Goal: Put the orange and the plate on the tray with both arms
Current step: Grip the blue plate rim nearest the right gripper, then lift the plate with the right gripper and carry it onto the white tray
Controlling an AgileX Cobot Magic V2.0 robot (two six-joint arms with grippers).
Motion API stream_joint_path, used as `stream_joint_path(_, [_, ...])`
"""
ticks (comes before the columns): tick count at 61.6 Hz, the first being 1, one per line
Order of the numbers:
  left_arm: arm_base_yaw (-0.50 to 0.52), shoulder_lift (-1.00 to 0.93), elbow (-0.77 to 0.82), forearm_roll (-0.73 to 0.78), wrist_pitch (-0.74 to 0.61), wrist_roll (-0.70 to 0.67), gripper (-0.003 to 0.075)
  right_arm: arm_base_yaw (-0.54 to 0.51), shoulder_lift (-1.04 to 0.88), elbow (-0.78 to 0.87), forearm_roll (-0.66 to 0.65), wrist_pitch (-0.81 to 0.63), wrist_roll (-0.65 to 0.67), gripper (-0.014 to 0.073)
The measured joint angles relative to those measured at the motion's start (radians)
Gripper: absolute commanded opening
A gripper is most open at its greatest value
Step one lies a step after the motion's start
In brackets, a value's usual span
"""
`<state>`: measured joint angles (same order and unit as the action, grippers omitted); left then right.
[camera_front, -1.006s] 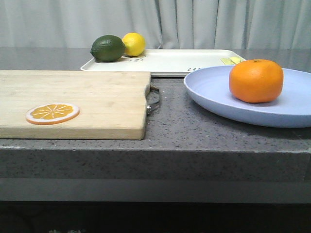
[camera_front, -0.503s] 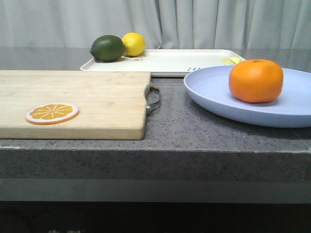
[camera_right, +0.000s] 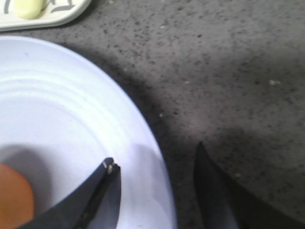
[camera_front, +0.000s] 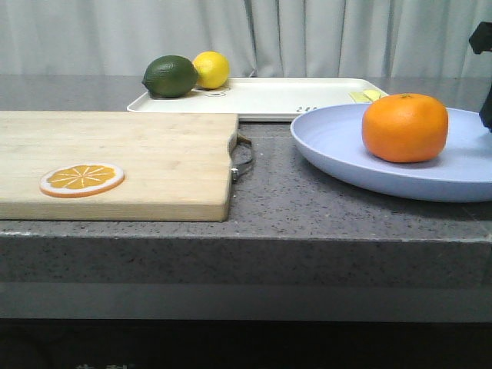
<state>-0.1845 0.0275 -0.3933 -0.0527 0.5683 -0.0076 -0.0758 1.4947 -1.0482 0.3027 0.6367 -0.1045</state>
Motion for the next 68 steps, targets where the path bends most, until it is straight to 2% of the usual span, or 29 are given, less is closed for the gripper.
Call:
stream_joint_path(7, [0.0, 0.0, 0.0, 0.0, -0.002, 0.0, -0.0018, 0.0, 0.014, 0.0, 0.026, 0.002, -0.023, 0.0355])
stream_joint_path(21, [0.0, 0.0, 0.0, 0.0, -0.002, 0.0, -0.0018, 0.0, 0.049, -0.004, 0.03, 0.004, -0.027, 0.0227])
stream_joint_path(26, [0.0, 0.0, 0.0, 0.0, -0.004, 0.0, -0.0018, 0.0, 0.057, -0.004, 0.032, 0.004, -0.027, 0.0132])
stream_joint_path(33, [0.0, 0.0, 0.0, 0.0, -0.004, 0.0, -0.0018, 0.0, 0.057, -0.009, 0.046, 0.005, -0.029, -0.0066])
stream_joint_path(37, [0.0, 0.0, 0.0, 0.0, -0.004, 0.0, -0.0018, 0.0, 0.057, -0.016, 0.055, 0.011, -0.029, -0.0128])
stream_joint_path(55, [0.0, 0.0, 0.0, 0.0, -0.005, 0.0, -0.0018, -0.017, 0.057, -0.121, 0.104, 0.155, -0.031, -0.012])
stream_joint_path(68, [0.0, 0.0, 0.0, 0.0, -0.005, 0.0, -0.0018, -0.035, 0.065, -0.223, 0.16, 0.262, -0.093, -0.012])
